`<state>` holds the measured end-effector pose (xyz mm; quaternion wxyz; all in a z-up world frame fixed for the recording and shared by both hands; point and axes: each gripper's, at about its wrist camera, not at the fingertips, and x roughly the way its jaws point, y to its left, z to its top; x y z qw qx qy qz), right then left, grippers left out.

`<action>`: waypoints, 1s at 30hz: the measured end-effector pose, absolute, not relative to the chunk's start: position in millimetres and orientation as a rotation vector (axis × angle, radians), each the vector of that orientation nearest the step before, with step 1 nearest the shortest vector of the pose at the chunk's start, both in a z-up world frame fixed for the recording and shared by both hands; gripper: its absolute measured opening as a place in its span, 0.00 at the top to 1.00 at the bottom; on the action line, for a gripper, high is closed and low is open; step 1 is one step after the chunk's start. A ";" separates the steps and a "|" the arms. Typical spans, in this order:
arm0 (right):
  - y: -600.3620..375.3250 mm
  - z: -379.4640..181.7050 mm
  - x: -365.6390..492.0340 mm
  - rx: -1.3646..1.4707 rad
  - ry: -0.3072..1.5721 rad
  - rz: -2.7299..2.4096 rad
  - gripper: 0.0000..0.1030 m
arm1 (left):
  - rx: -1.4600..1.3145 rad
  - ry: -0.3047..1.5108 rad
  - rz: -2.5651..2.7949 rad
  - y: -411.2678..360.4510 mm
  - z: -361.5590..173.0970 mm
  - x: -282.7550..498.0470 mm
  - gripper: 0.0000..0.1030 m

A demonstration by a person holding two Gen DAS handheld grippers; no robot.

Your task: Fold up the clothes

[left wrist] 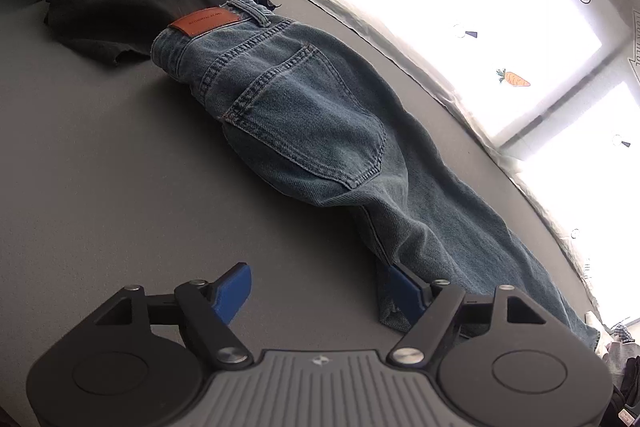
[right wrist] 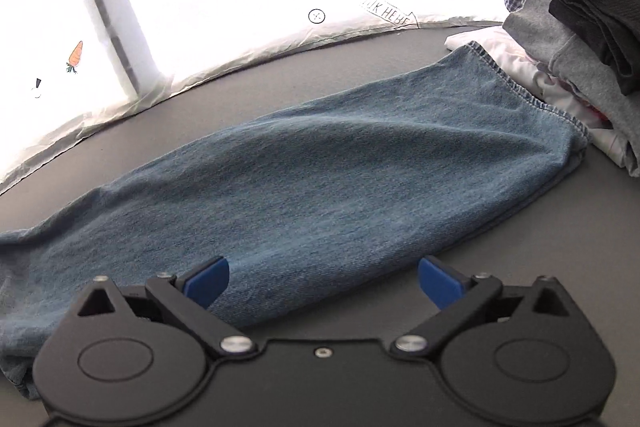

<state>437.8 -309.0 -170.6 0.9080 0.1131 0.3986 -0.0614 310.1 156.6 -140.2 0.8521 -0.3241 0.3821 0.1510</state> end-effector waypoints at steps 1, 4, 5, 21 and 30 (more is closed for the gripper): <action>-289.4 -169.9 438.9 0.215 0.818 -0.088 0.00 | -0.676 0.798 0.322 164.6 -139.6 309.6 0.17; -231.4 -168.2 441.5 0.166 0.818 0.025 0.00 | -0.636 0.794 0.324 187.1 -139.4 313.1 0.10; -217.0 -169.9 441.7 0.159 0.821 0.051 0.00 | -0.616 0.794 0.329 194.1 -139.8 315.7 0.09; -39.7 -190.4 540.7 0.102 0.871 0.164 0.00 | -0.613 0.851 0.268 291.7 -176.3 407.2 0.09; -22.4 -212.7 596.8 0.008 0.925 0.117 0.00 | -0.674 0.789 0.349 328.2 -190.3 429.2 0.08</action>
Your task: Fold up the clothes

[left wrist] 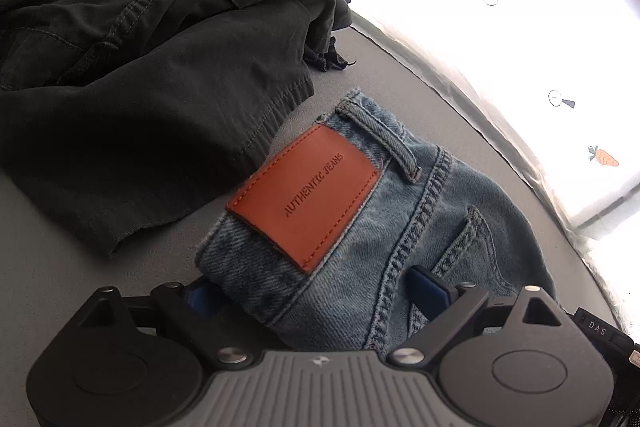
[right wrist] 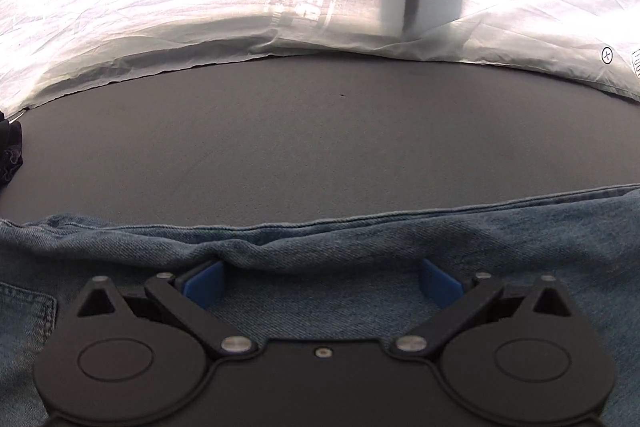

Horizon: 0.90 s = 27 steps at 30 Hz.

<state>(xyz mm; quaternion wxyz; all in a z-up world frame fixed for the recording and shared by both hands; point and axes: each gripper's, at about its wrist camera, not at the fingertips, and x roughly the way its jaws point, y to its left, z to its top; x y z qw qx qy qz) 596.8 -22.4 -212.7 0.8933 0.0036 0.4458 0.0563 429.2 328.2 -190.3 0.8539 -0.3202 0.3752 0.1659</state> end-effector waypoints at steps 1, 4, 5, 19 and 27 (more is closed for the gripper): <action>-21.6 -212.8 602.4 0.003 0.926 0.112 0.00 | -0.680 0.782 0.350 330.3 -190.6 429.8 0.08; -19.3 -211.6 618.4 -0.006 0.923 0.085 0.00 | -0.671 0.774 0.352 330.2 -191.7 430.7 0.08; -18.6 -210.4 623.4 -0.006 0.920 0.069 0.00 | -0.669 0.772 0.355 329.5 -191.8 431.0 0.07; -64.0 -191.6 562.2 0.000 0.829 0.031 0.00 | -0.748 0.798 0.365 322.0 -188.1 424.7 0.06; -115.2 -211.4 480.9 0.082 0.859 -0.034 0.00 | -0.684 0.766 0.274 295.3 -194.1 417.7 0.00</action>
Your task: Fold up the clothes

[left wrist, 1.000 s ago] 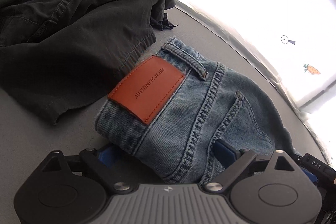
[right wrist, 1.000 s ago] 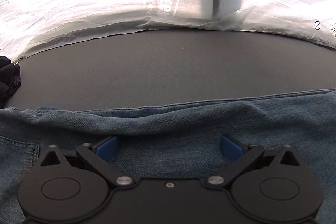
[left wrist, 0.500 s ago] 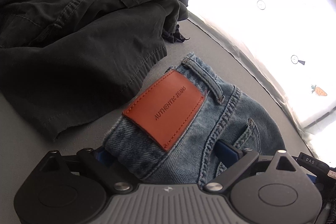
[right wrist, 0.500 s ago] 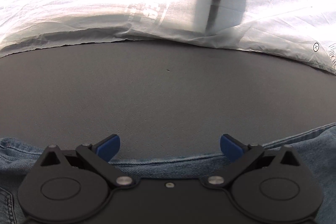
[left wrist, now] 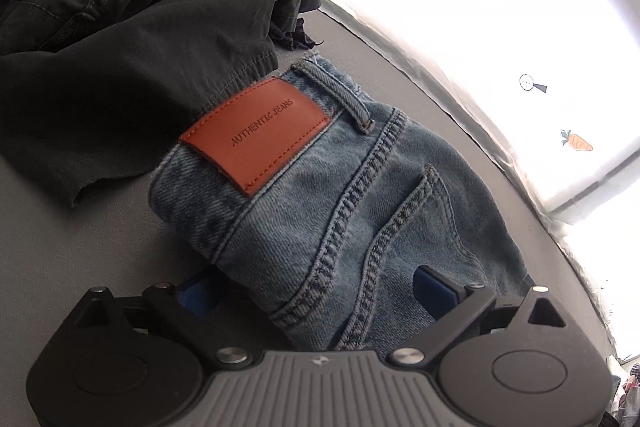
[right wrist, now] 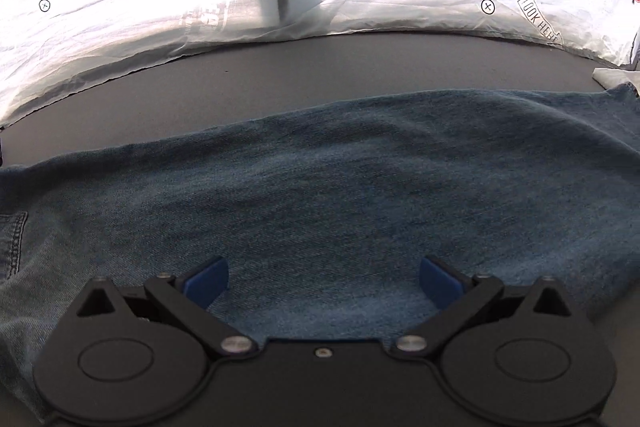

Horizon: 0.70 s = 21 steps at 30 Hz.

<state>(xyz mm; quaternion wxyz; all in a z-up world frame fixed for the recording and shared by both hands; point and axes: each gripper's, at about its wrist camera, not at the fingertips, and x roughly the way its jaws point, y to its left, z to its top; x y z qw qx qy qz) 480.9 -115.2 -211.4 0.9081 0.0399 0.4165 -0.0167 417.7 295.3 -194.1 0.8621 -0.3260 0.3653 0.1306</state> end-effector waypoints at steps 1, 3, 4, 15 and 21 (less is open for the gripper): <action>-114.7 -214.7 470.3 0.038 0.837 -0.014 0.00 | -0.682 0.753 0.275 294.0 -195.1 417.2 0.00; -113.2 -220.7 448.8 -0.042 0.773 0.040 0.00 | -0.673 0.741 0.280 292.1 -195.7 417.6 0.00; -114.8 -223.3 440.1 -0.038 0.743 0.061 0.00 | -0.668 0.745 0.280 291.6 -195.6 418.6 0.00; -121.5 -228.5 427.0 -0.032 0.662 0.083 0.00 | -0.737 0.733 0.353 302.1 -189.1 421.3 0.42; -122.0 -228.8 424.4 -0.029 0.659 0.086 0.00 | -0.764 0.665 0.312 303.0 -169.5 411.3 0.71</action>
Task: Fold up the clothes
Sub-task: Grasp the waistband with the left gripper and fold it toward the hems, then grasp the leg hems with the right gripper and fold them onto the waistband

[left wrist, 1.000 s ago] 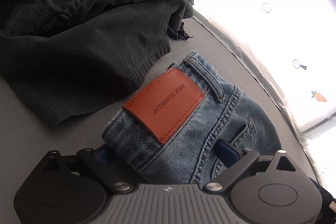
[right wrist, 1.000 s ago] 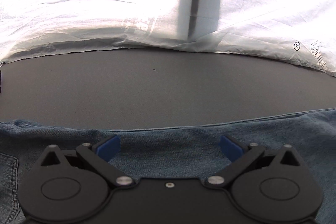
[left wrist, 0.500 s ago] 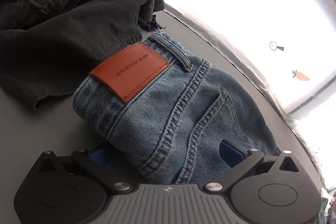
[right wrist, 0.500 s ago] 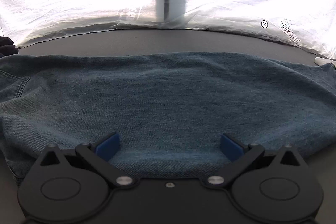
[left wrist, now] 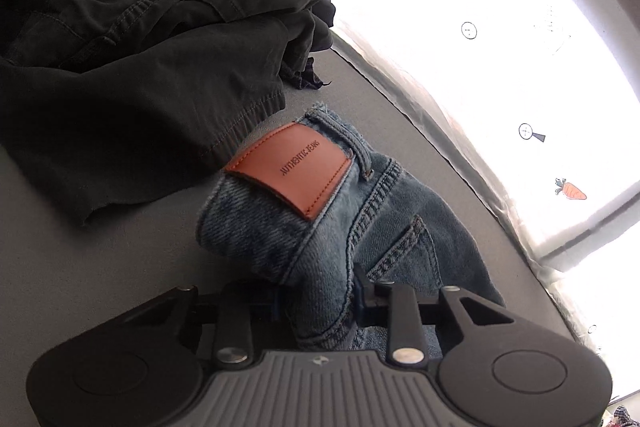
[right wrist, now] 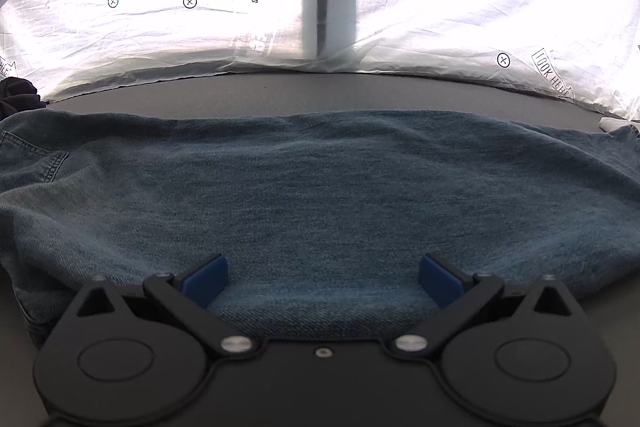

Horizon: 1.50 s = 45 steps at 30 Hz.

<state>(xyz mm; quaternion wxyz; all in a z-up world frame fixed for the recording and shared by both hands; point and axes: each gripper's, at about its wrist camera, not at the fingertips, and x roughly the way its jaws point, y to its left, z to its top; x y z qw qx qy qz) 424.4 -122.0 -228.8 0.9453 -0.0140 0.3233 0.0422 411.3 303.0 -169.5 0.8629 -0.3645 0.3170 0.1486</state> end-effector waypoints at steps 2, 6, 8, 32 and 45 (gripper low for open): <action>-122.2 -229.0 424.8 -0.028 0.658 0.087 0.00 | -0.759 0.633 0.281 300.3 -156.9 410.5 0.73; -121.5 -229.4 425.4 -0.028 0.658 0.086 0.00 | -0.677 0.575 0.196 278.1 -124.4 416.9 0.74; -121.4 -229.4 425.6 -0.027 0.658 0.085 0.00 | -0.621 0.555 0.121 261.2 -108.8 424.4 0.75; -120.0 -229.7 426.3 -0.026 0.658 0.082 0.00 | -0.638 0.766 -0.575 144.9 -111.4 458.9 0.29; -131.2 -198.8 425.6 0.173 0.783 0.111 0.31 | -0.461 0.903 -0.023 198.8 -157.9 447.8 0.29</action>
